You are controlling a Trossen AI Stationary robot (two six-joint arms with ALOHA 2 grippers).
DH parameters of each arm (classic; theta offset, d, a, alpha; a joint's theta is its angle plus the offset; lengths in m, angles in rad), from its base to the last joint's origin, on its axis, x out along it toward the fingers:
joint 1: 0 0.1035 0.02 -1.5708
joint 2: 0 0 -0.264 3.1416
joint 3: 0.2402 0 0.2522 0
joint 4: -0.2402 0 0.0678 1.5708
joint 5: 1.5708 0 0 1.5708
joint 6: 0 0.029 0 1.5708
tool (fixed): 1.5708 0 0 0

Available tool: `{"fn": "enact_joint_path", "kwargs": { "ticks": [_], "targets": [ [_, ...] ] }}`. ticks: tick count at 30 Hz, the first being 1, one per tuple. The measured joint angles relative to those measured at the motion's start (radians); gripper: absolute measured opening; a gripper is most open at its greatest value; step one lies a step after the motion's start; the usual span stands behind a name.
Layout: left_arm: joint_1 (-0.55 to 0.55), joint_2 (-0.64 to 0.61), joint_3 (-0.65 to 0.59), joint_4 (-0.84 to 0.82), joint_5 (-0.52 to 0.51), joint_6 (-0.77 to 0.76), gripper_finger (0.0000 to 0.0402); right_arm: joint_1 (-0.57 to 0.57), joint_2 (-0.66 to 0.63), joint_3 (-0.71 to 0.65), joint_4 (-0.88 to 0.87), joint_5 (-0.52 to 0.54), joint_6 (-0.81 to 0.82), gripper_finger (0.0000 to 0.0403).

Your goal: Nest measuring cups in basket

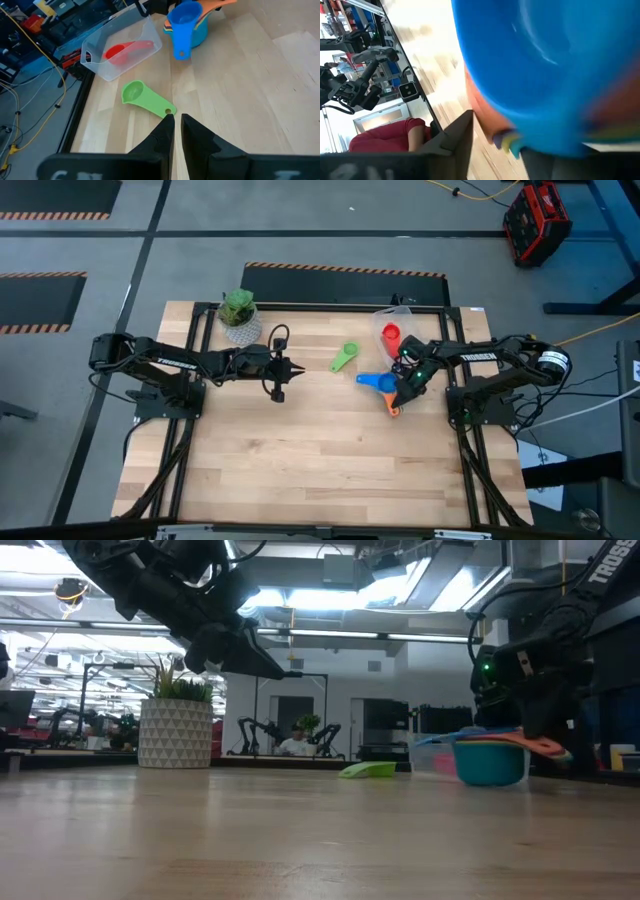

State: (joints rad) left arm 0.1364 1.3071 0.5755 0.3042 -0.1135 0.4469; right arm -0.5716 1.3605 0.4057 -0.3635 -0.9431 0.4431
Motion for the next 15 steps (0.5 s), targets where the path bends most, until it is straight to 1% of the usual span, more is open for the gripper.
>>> {"fn": "enact_joint_path", "kwargs": {
  "ticks": [5, 7, 10, 15],
  "targets": [
    [0.000, 0.000, 0.000, 0.000, 0.000, 0.000, 0.0028, -0.001, 0.000, 0.000, -0.025, 0.007, -0.002, 0.0215],
    [0.000, 0.000, 0.000, 0.000, 0.000, 0.000, 0.0027, -0.001, 0.000, 0.000, -0.036, 0.007, 0.004, 0.0235],
    [0.000, 0.000, 0.000, 0.000, 0.000, 0.000, 0.0027, -0.001, 0.000, 0.000, -0.047, 0.002, 0.023, 0.0244],
    [0.000, 0.000, 0.000, 0.000, 0.000, 0.000, 0.0027, -0.001, -0.003, 0.000, -0.100, -0.014, 0.034, 0.0245]
  ]
}}
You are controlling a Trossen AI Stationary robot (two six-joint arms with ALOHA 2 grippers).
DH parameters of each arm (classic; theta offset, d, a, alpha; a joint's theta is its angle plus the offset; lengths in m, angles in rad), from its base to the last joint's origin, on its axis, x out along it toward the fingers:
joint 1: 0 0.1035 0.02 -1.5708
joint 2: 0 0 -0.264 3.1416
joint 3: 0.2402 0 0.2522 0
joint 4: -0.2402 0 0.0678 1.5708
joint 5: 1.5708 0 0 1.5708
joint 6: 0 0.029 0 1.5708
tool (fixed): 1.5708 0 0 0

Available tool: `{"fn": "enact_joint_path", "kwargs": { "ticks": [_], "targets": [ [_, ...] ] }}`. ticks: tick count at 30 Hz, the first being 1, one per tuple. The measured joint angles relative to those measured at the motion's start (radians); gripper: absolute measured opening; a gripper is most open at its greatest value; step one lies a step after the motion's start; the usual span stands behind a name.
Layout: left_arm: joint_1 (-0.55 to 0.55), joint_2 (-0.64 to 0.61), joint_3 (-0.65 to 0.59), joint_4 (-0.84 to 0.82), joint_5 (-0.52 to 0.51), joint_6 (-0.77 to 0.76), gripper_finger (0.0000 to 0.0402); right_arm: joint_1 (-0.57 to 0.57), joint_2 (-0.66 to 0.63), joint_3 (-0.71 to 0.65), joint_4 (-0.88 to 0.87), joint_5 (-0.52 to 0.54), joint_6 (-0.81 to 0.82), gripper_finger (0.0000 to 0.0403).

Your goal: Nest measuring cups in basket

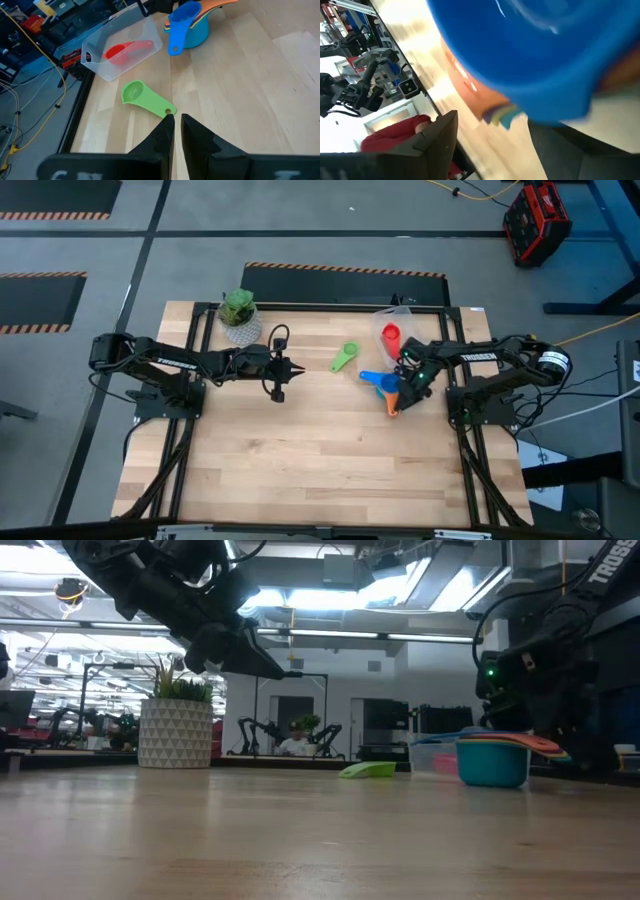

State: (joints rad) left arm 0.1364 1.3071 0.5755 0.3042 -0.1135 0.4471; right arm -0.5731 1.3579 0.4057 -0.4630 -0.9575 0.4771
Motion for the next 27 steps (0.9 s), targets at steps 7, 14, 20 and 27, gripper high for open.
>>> {"fn": "enact_joint_path", "kwargs": {
  "ticks": [7, 14, 20, 27],
  "targets": [
    [0.000, 0.000, 0.000, 0.000, 0.000, 0.000, 0.0027, -0.012, -0.095, 0.000, -0.093, 0.021, 0.013, 0.0245],
    [0.000, 0.000, 0.000, 0.000, 0.000, 0.000, 0.0027, -0.055, -0.280, 0.000, -0.201, 0.078, 0.014, 0.0245],
    [0.000, 0.000, 0.000, 0.000, 0.000, 0.000, 0.0027, -0.084, -0.443, 0.000, -0.238, 0.117, 0.016, 0.0245],
    [0.000, 0.000, 0.000, 0.000, 0.000, 0.000, 0.0027, -0.109, -0.587, 0.000, -0.179, 0.127, 0.016, 0.0245]
  ]
}}
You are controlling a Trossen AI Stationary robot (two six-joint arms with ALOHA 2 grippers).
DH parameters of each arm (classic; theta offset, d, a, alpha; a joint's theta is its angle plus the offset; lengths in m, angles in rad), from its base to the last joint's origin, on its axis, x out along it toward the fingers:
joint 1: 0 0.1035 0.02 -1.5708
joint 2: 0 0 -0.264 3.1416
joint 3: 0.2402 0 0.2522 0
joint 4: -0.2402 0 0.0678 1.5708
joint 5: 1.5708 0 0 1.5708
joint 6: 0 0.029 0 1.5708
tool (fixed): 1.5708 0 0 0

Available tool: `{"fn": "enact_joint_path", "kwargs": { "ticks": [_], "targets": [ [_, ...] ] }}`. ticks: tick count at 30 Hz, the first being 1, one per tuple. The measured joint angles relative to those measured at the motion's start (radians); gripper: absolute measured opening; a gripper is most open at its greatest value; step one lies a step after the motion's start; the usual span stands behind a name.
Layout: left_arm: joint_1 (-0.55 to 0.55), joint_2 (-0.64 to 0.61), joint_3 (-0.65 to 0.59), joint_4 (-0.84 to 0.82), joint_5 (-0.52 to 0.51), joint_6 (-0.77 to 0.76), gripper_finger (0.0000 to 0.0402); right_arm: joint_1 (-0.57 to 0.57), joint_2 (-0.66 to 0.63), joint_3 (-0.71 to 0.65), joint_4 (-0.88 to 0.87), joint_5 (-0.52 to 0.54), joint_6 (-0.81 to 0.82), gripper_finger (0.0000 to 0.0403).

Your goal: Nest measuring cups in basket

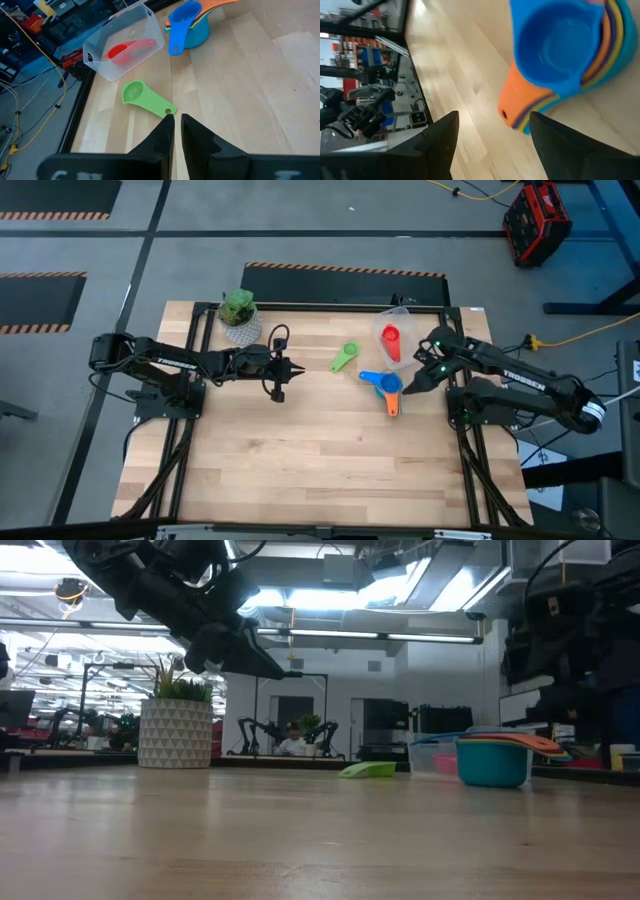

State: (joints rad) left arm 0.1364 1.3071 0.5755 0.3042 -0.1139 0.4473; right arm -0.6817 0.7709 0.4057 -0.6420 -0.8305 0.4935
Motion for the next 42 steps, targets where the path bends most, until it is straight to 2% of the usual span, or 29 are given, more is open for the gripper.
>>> {"fn": "enact_joint_path", "kwargs": {
  "ticks": [3, 5, 8, 11, 17, 20, 24, 28, 42],
  "targets": [
    [0.000, 0.000, 0.000, 0.000, 0.000, 0.000, 0.0027, -0.011, -0.047, 0.000, 0.044, -0.001, 0.006, 0.0245],
    [0.000, 0.000, 0.000, 0.000, 0.000, 0.000, 0.0027, -0.012, -0.064, 0.000, 0.102, -0.012, 0.068, 0.0245],
    [0.000, 0.000, 0.000, 0.000, 0.000, 0.000, 0.0027, -0.012, -0.072, 0.000, 0.227, -0.068, 0.153, 0.0244],
    [0.000, 0.000, 0.000, 0.000, 0.000, 0.000, 0.0027, -0.012, -0.072, 0.000, 0.374, -0.113, 0.156, 0.0238],
    [0.000, 0.000, 0.000, 0.000, 0.000, 0.000, 0.0027, -0.012, -0.063, 0.000, 0.708, -0.038, 0.111, 0.0236],
    [0.000, 0.000, 0.000, 0.000, 0.000, 0.000, 0.0027, -0.012, -0.056, 0.000, 0.799, -0.014, 0.118, 0.0236],
    [0.000, 0.000, 0.000, 0.000, 0.000, 0.000, 0.0027, -0.021, -0.053, 0.001, 0.814, 0.017, 0.126, 0.0236],
    [0.000, 0.000, 0.000, 0.000, 0.000, 0.000, 0.0027, -0.048, -0.024, 0.021, 0.808, 0.001, 0.120, 0.0236],
    [0.000, 0.000, 0.000, 0.000, 0.000, 0.000, 0.0027, -0.114, 0.237, 0.209, 0.731, 0.012, -0.154, 0.0236]
  ]
}}
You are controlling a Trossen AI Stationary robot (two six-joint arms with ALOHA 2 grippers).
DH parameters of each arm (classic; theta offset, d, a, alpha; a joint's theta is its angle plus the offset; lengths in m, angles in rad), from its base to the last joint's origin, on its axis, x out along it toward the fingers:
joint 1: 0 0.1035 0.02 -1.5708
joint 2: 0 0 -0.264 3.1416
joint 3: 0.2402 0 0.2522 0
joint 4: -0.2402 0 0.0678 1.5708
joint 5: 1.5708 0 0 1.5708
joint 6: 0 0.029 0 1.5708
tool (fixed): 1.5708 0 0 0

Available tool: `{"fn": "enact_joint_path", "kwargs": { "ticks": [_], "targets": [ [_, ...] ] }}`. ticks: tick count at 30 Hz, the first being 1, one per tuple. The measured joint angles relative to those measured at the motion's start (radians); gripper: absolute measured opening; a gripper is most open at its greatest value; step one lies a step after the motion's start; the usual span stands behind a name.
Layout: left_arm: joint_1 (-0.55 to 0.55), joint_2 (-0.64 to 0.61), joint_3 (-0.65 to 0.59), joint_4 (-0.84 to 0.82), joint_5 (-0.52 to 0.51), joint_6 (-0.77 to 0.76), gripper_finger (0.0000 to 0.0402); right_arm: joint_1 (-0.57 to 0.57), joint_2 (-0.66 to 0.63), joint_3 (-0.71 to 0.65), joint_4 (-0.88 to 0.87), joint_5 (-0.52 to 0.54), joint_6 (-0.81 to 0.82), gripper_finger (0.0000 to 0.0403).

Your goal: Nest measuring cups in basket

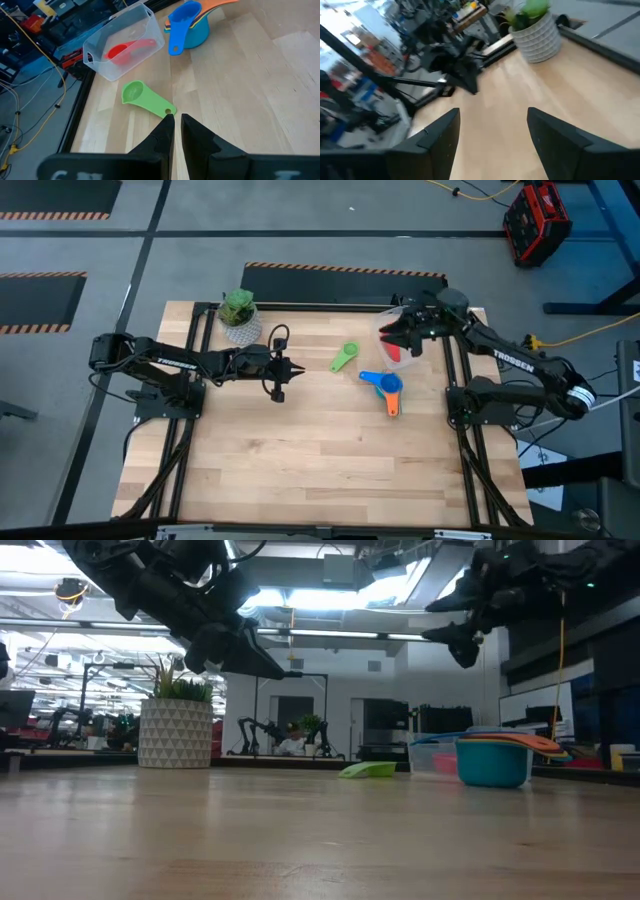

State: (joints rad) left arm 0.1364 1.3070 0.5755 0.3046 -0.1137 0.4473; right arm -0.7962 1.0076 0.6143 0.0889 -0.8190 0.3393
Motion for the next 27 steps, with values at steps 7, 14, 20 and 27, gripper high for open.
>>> {"fn": "enact_joint_path", "kwargs": {
  "ticks": [7, 14, 20, 27],
  "targets": [
    [0.000, 0.000, 0.000, 0.000, 0.000, 0.000, 0.0027, -0.041, 0.105, 0.239, -0.484, 0.288, -0.371, 0.0236],
    [0.000, 0.000, 0.000, 0.000, 0.000, 0.000, 0.0027, -0.054, 0.210, 0.389, -0.727, 0.709, -0.535, 0.0236],
    [0.000, 0.000, 0.000, 0.000, 0.000, 0.000, 0.0027, -0.090, 0.315, 0.393, -0.744, 0.722, -0.495, 0.0236],
    [0.000, 0.000, 0.000, 0.000, 0.000, 0.000, 0.0027, -0.097, 0.391, 0.392, -0.761, 0.809, -0.448, 0.0236]
  ]
}}
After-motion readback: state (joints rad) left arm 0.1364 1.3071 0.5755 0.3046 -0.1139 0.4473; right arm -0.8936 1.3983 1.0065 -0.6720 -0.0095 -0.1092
